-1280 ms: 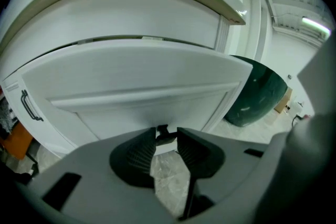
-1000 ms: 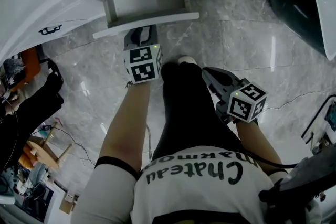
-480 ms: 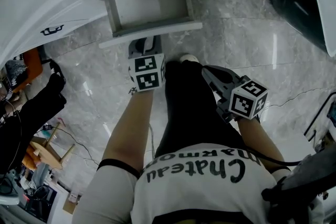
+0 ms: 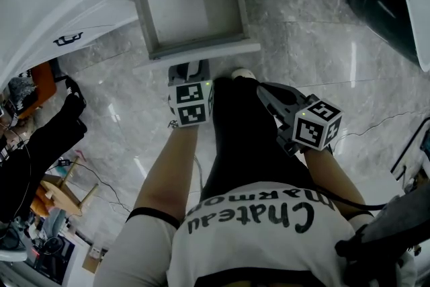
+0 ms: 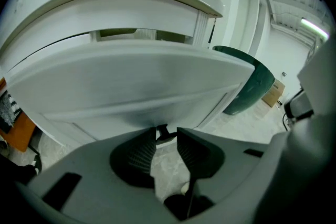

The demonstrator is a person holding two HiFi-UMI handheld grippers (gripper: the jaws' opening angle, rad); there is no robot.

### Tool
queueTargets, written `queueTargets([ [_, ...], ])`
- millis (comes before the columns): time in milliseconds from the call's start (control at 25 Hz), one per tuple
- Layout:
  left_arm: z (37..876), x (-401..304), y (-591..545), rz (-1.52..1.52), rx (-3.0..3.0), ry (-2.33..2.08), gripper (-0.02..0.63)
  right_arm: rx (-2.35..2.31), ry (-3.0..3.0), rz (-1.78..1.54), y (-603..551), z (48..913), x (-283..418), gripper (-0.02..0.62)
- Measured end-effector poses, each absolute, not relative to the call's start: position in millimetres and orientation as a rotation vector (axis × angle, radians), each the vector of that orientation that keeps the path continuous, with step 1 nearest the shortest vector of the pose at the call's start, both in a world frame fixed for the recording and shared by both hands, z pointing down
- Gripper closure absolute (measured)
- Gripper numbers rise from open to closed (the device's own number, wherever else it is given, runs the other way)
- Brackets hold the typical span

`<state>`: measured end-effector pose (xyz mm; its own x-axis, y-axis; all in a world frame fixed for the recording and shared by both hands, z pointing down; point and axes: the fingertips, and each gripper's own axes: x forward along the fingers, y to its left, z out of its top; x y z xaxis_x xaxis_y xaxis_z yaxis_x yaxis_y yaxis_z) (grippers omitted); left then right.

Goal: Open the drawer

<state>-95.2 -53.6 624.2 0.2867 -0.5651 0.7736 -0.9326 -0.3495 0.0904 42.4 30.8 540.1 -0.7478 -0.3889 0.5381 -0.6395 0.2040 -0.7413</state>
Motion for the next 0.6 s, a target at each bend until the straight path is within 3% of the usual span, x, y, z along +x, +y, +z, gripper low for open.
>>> queueTargets([
  [600,634,-98,-41,0.898,1.972,-1.32,0.48,1.004,-2.259,1.567,21,525,48,0.592],
])
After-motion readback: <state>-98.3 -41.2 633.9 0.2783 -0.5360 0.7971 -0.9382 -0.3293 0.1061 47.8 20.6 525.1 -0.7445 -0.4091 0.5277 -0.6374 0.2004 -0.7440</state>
